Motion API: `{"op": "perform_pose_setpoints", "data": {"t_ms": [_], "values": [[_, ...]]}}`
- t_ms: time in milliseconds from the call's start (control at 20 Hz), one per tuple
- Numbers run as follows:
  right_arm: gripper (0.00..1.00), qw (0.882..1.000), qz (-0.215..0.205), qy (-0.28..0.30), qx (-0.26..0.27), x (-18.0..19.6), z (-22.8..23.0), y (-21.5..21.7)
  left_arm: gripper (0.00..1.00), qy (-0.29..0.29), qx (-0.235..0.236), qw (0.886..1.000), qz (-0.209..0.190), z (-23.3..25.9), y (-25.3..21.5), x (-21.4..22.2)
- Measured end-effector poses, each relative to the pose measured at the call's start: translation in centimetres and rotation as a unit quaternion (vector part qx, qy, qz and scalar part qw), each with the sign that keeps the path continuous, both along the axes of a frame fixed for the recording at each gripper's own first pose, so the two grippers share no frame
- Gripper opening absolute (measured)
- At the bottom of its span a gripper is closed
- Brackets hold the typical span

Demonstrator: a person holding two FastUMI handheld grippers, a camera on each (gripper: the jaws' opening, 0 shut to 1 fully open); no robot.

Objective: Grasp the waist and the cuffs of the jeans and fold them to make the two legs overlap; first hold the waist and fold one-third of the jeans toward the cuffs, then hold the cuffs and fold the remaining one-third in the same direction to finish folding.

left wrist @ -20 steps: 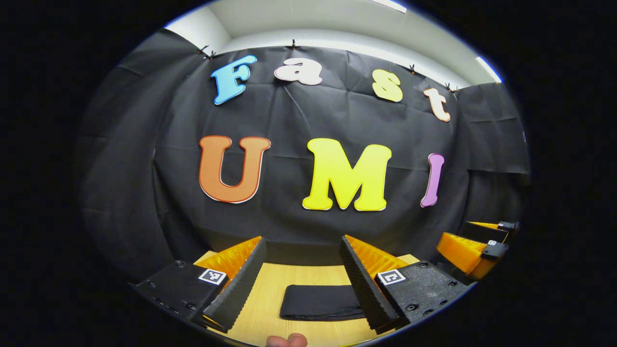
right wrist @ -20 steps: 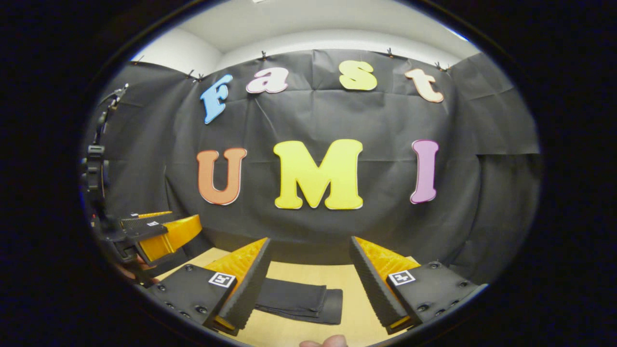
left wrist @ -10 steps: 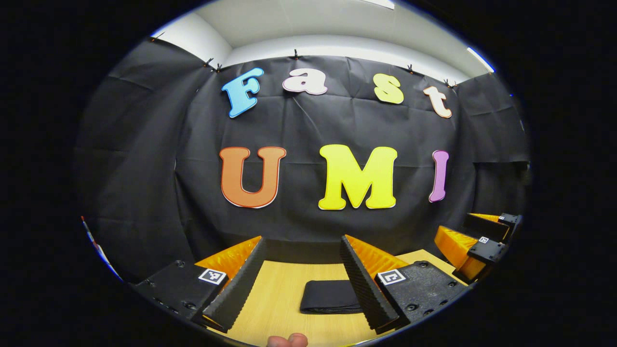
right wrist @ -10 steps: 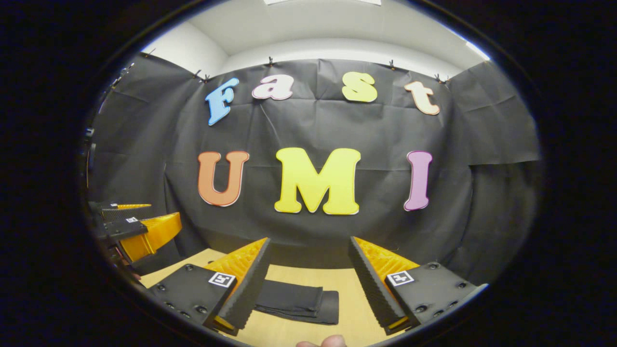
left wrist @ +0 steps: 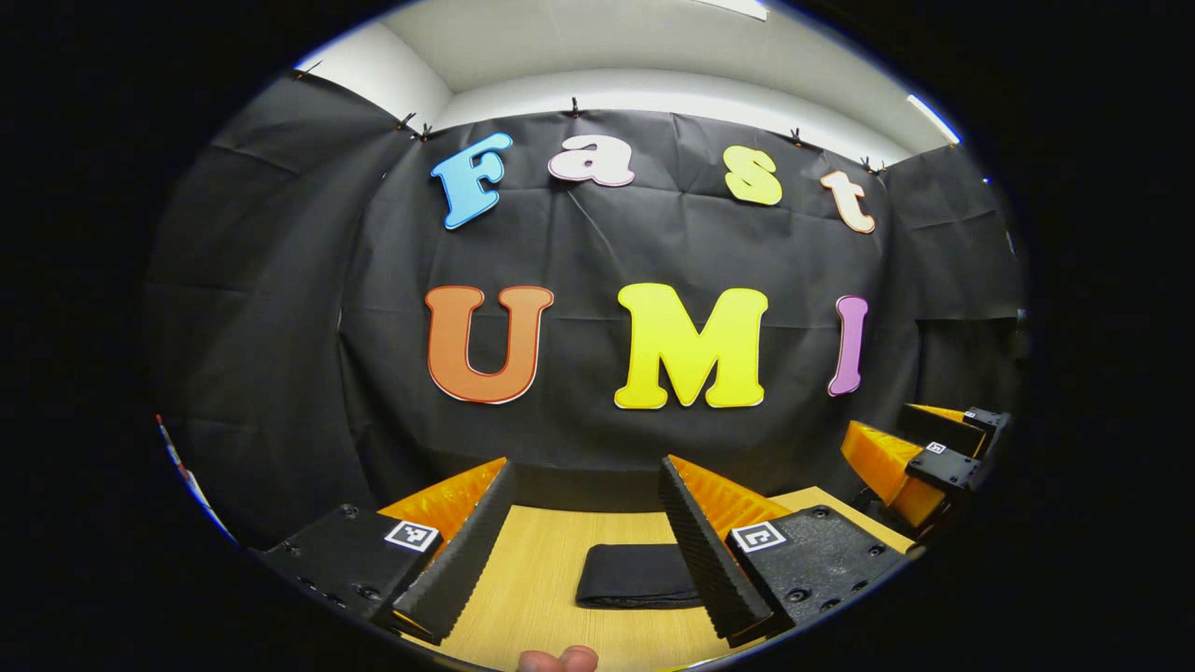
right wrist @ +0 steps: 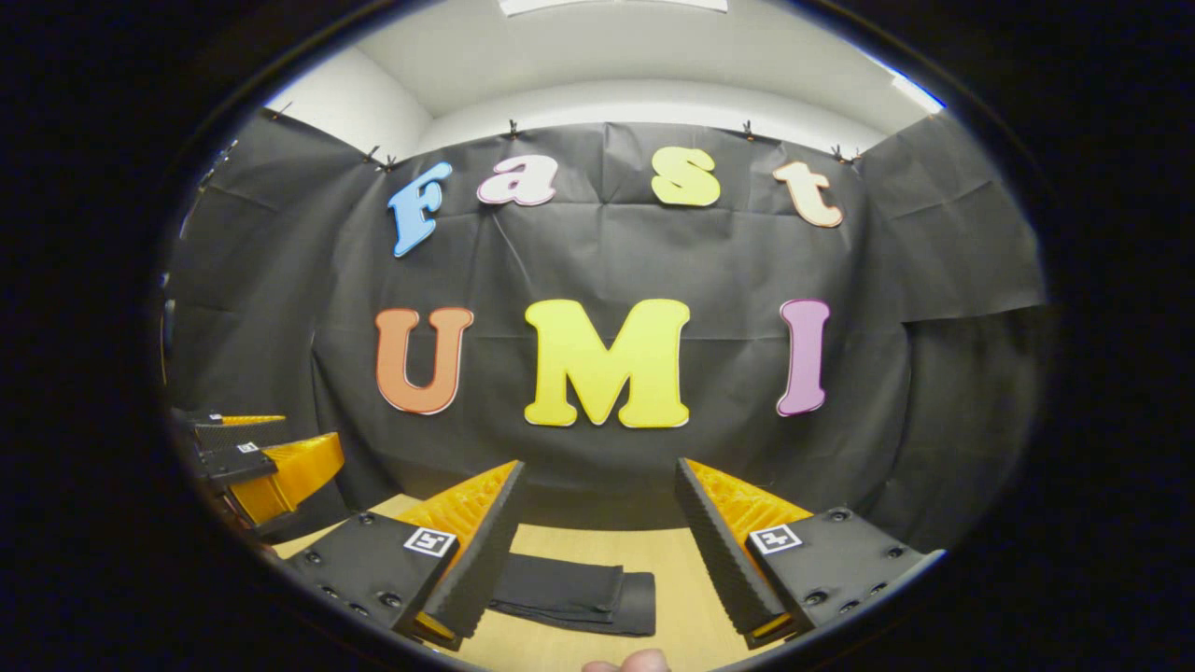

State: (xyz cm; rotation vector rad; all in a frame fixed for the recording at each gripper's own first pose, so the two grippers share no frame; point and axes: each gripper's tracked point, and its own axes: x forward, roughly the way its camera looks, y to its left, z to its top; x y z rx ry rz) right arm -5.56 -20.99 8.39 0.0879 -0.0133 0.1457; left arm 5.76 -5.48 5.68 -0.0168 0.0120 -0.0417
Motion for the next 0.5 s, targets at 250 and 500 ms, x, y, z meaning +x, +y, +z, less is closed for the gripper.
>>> {"op": "perform_pose_setpoints", "data": {"t_ms": [250,500], "values": [[0.94,1.0,0.0,0.004,0.002,0.7,-0.2,-0.2,0.98,0.001,0.004,1.0,-0.003,0.0,-0.1,0.3],[0.94,1.0,0.0,0.006,0.002,1.2,-0.5,-0.4,0.98,0.005,0.003,1.0,0.0,-0.3,0.0,0.6]]}}
